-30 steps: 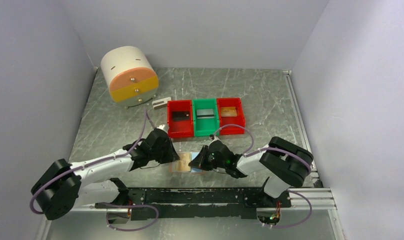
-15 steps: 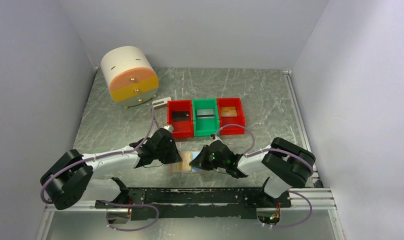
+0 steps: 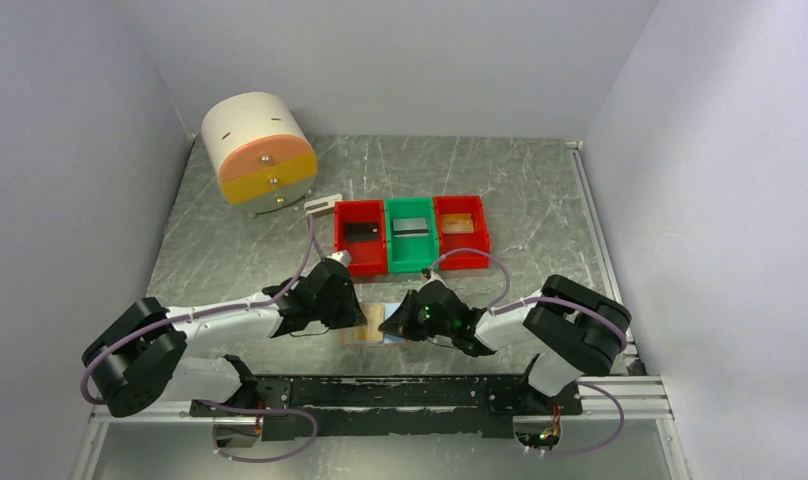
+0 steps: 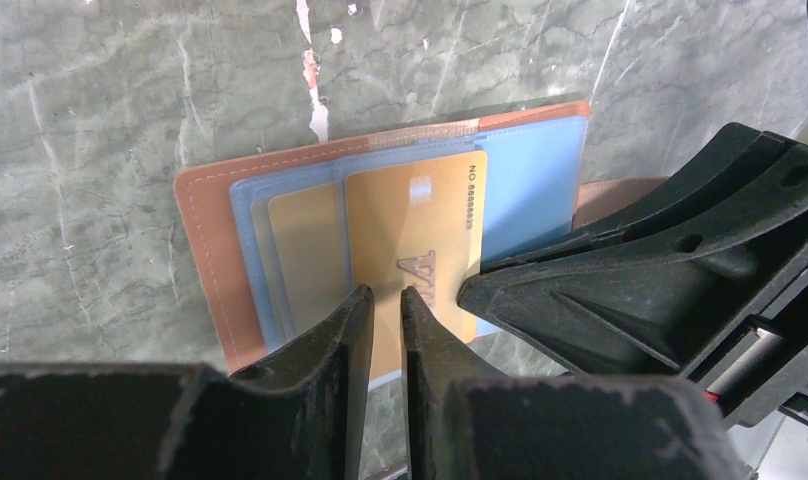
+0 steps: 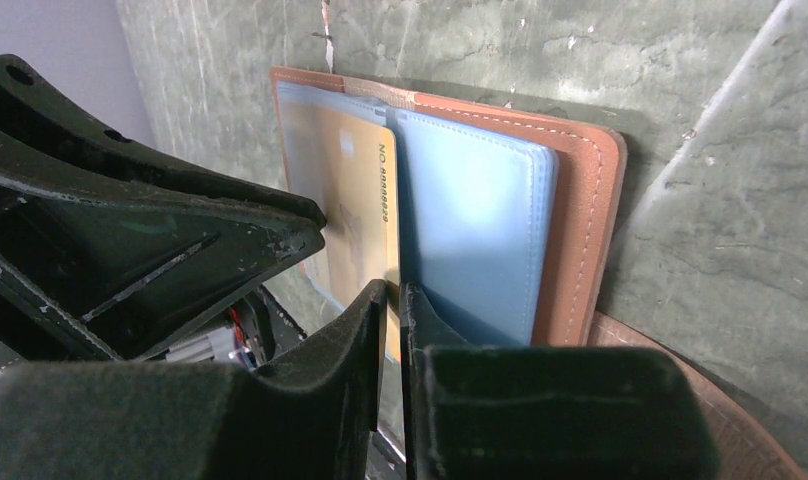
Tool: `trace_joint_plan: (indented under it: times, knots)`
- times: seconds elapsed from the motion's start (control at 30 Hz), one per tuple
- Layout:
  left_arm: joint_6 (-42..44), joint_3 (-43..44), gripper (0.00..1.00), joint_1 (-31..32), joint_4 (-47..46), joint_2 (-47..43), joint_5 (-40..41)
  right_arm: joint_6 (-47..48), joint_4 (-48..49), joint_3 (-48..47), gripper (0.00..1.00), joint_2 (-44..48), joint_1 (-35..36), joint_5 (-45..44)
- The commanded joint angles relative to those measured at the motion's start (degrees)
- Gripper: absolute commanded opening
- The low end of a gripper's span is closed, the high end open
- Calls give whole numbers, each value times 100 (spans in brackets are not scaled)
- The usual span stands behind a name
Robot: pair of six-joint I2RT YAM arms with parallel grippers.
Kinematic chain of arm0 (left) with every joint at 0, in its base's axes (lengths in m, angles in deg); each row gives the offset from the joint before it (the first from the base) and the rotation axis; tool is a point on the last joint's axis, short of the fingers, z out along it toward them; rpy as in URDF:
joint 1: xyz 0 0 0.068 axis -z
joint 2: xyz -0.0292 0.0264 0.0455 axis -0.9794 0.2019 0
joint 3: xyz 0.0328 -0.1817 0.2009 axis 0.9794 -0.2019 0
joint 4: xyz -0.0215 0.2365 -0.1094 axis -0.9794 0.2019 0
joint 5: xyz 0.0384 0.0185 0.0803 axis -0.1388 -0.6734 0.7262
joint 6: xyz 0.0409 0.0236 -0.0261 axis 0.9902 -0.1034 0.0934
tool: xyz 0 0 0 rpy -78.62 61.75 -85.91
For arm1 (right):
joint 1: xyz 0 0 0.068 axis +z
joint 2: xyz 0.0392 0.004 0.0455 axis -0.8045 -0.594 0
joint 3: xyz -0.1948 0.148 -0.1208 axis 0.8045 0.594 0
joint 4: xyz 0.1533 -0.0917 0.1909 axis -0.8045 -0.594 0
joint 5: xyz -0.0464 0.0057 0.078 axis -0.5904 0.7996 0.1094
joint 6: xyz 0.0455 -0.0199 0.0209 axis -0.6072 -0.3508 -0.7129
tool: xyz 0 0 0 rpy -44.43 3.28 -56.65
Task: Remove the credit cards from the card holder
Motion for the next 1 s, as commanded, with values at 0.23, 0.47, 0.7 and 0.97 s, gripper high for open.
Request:
trace_joint_plan:
  times: [0.23, 0.47, 0.7, 0.97]
  knots:
    - [-326, 139, 18, 295, 903, 433, 651, 91, -434, 105, 15, 66, -38, -290]
    - [-493, 130, 18, 400, 1214, 363, 942, 94, -437, 68, 16, 11, -46, -259]
    - [-517, 174, 18, 444, 1171, 452, 955, 84, -413, 83, 16, 5, -52, -253]
    - [-645, 346, 20, 550, 1500, 532, 1252, 80, -427, 96, 16, 22, -48, -285]
